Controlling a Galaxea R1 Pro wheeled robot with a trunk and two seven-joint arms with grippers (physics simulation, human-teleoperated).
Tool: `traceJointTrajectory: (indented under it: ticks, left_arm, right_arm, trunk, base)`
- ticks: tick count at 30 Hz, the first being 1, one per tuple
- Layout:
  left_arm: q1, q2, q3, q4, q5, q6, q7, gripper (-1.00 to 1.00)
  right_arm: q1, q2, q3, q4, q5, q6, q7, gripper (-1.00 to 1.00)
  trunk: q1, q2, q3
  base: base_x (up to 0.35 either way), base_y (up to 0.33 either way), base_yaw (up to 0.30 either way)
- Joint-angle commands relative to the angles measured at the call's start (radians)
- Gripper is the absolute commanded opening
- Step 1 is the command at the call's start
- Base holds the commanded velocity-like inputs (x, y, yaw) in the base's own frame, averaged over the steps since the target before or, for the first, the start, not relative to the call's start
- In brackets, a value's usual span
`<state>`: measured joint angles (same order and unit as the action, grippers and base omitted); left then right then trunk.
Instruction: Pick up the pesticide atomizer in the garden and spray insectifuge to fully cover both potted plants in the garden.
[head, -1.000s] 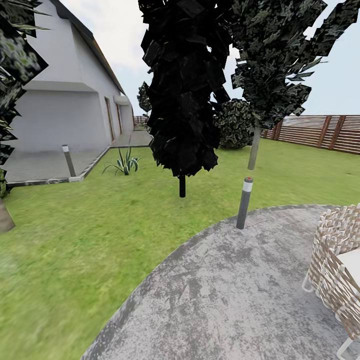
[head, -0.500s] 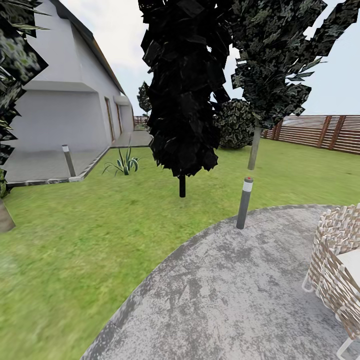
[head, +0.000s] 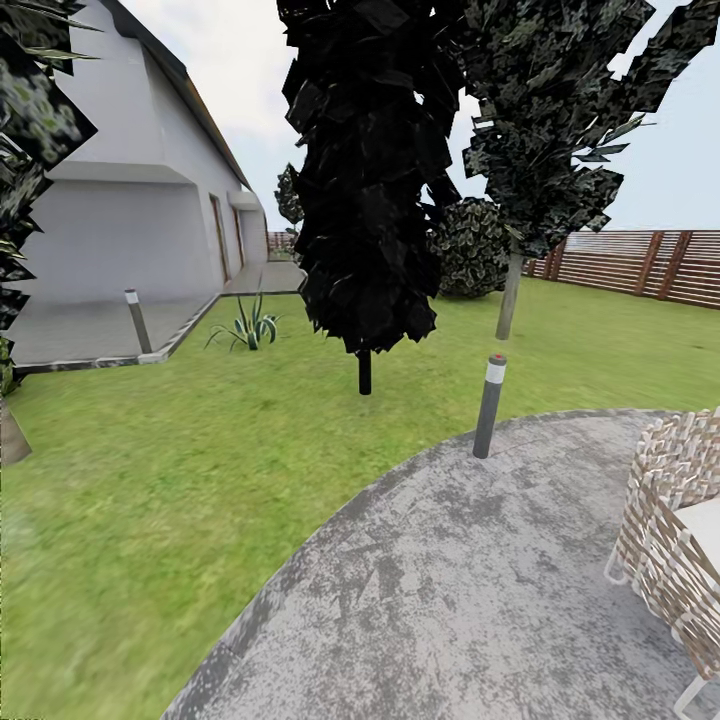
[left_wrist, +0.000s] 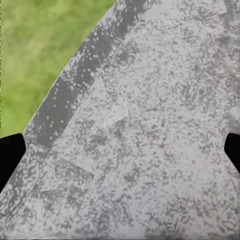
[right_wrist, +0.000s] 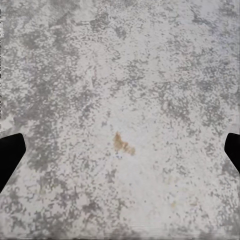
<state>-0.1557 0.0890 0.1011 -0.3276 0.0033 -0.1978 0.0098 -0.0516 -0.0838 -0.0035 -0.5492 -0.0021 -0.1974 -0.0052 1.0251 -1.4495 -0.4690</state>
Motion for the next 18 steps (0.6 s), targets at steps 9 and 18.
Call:
traceJointTrajectory:
  ticks: [9,18]
  left_arm:
    - [-0.001,0.003,0.009,0.024,0.007,-0.011,0.002,1.00]
    - [-0.001,0.004,0.010,0.032,0.007,-0.012,0.002,1.00]
  right_arm:
    - [-0.001,0.002,-0.004,0.012,0.000,-0.004,-0.001,1.00]
    - [-0.001,0.003,-0.004,0.012,0.001,-0.004,-0.001,1.00]
  trunk:
    - [0.000,-0.001,-0.002]
    - [0.000,-0.001,-0.007]
  base:
    - [0.000,0.000,0.231]
    - [0.000,0.000,0.272]
